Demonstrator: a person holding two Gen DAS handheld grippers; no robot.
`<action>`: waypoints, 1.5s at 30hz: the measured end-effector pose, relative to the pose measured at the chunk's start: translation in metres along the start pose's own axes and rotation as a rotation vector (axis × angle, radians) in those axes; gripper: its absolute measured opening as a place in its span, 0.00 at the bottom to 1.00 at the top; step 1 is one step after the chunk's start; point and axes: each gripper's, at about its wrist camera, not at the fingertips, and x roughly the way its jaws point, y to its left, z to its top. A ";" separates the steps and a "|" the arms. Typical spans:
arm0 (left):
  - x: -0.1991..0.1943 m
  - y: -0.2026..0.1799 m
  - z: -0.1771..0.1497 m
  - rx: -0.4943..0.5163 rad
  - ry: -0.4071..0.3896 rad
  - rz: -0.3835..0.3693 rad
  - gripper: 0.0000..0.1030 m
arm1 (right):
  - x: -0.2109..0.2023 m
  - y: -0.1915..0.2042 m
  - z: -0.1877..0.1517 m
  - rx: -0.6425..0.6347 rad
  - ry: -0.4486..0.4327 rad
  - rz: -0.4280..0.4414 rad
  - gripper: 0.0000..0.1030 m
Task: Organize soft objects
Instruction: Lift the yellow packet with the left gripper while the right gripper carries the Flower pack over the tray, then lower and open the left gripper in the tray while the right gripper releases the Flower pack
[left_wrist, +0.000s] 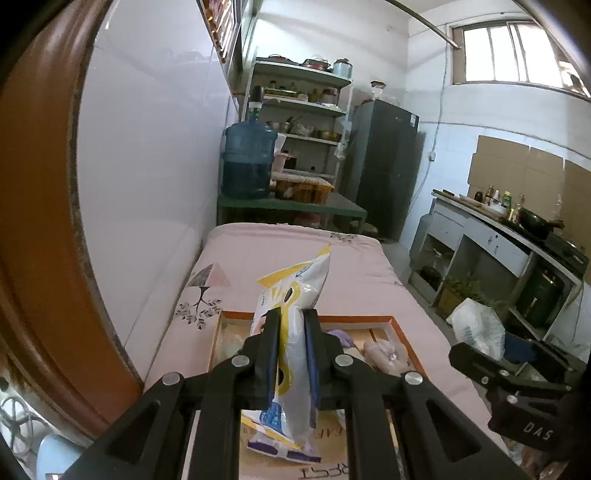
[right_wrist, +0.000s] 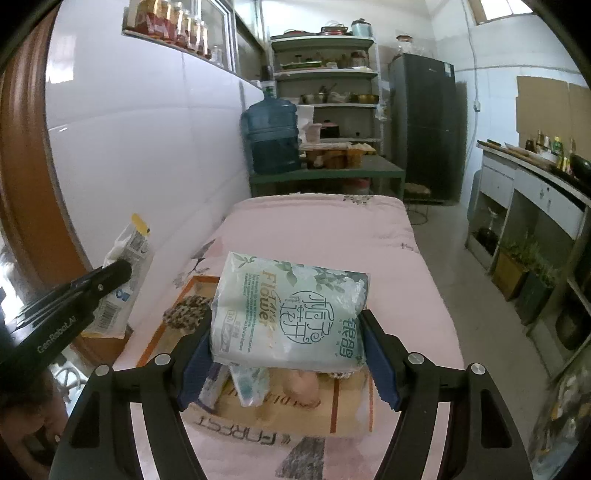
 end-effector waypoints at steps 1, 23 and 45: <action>0.004 0.001 0.001 -0.002 0.003 0.000 0.13 | 0.003 -0.001 0.003 -0.002 0.000 -0.003 0.73; 0.104 0.000 0.023 0.032 0.198 -0.083 0.13 | 0.095 -0.031 0.025 -0.040 0.112 0.043 0.73; 0.162 -0.029 0.008 0.280 0.318 0.023 0.13 | 0.170 -0.049 0.034 -0.090 0.235 0.049 0.73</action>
